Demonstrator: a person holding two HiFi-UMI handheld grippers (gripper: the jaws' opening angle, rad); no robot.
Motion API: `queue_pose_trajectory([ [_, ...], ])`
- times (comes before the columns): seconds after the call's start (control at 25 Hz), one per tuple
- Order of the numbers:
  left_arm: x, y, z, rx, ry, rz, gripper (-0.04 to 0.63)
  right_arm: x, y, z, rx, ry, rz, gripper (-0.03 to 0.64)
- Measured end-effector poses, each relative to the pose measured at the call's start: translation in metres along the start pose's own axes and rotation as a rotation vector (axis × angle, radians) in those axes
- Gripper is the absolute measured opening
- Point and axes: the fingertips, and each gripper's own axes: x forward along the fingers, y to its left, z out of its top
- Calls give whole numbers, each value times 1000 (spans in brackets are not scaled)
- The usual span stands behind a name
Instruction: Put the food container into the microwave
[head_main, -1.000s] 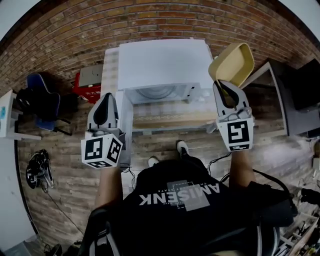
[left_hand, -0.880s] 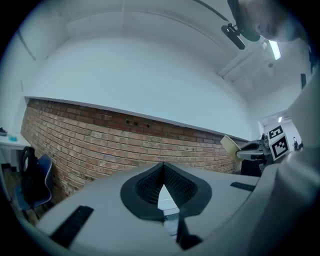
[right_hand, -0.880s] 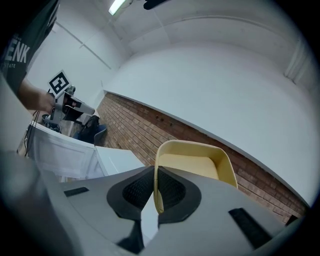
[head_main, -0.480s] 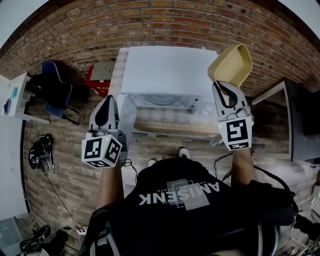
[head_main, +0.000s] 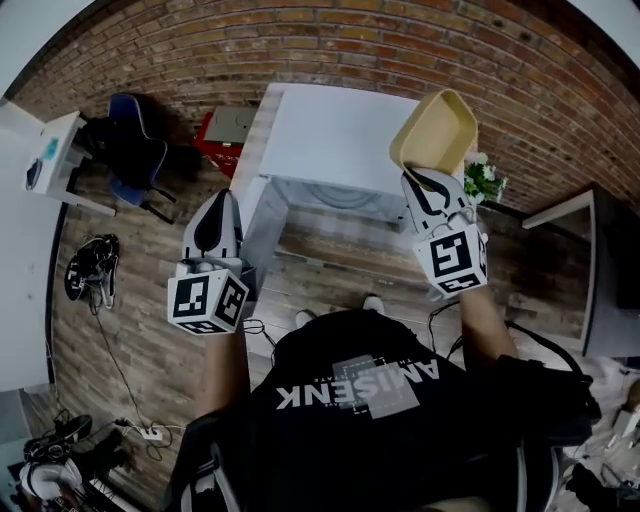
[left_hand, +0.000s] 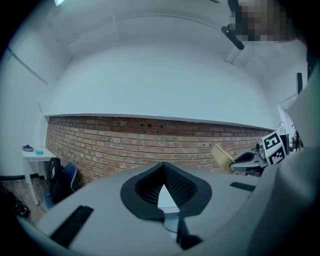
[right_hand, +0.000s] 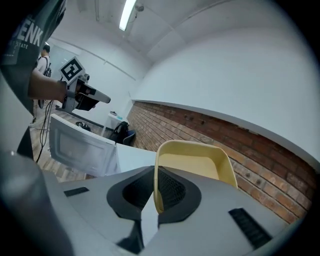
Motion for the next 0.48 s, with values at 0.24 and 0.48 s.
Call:
queue_pose_trajectory([
  [0.24, -18, 17, -10, -14, 2, 49, 12, 25, 47, 14, -61, -31, 124, 50],
  [0.48, -32, 26, -12, 5, 6, 73, 12, 40, 113, 15, -177, -63, 335, 49],
])
